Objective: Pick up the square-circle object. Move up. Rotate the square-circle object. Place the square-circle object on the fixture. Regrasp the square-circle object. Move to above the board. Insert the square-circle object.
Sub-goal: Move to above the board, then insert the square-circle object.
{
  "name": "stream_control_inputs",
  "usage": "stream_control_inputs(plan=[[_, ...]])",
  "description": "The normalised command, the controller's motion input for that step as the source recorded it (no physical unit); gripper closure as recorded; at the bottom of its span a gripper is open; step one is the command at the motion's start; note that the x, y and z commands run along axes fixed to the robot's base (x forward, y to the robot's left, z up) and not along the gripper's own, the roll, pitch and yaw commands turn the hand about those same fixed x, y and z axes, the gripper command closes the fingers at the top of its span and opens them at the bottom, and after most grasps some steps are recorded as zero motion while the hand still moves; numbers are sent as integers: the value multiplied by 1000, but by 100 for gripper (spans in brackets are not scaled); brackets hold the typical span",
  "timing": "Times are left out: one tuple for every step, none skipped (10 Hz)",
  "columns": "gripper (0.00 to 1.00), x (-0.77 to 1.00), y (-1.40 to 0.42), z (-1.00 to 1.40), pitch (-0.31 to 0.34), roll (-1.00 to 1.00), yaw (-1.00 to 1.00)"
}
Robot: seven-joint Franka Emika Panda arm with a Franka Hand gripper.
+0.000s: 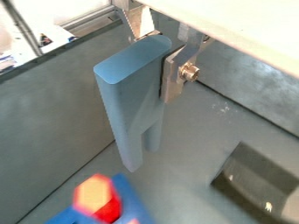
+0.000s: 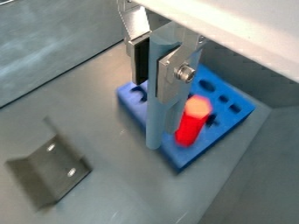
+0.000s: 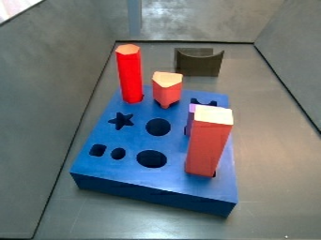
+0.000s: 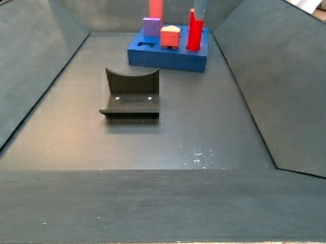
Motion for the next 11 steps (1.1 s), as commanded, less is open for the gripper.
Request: stream_control_inputs(plan=[[100,234,-1000,307,144,45,-7],[100,256,-1000,305,139,27,-2],[100,269,-1000,307,133,24,4],[100,310,-1000,304,135,35,10],[100,292,-864,263,134,47,14],[100,217,-488,142,139,81,11],[100,170,-291,80,134,90,12],[100,0,-17,-37,-30,0,-1000],[100,0,0,-74,-17,0,-1000],[100,0,0,-137,-11,0,-1000],[100,0,-34,-180,-3,0,-1000]])
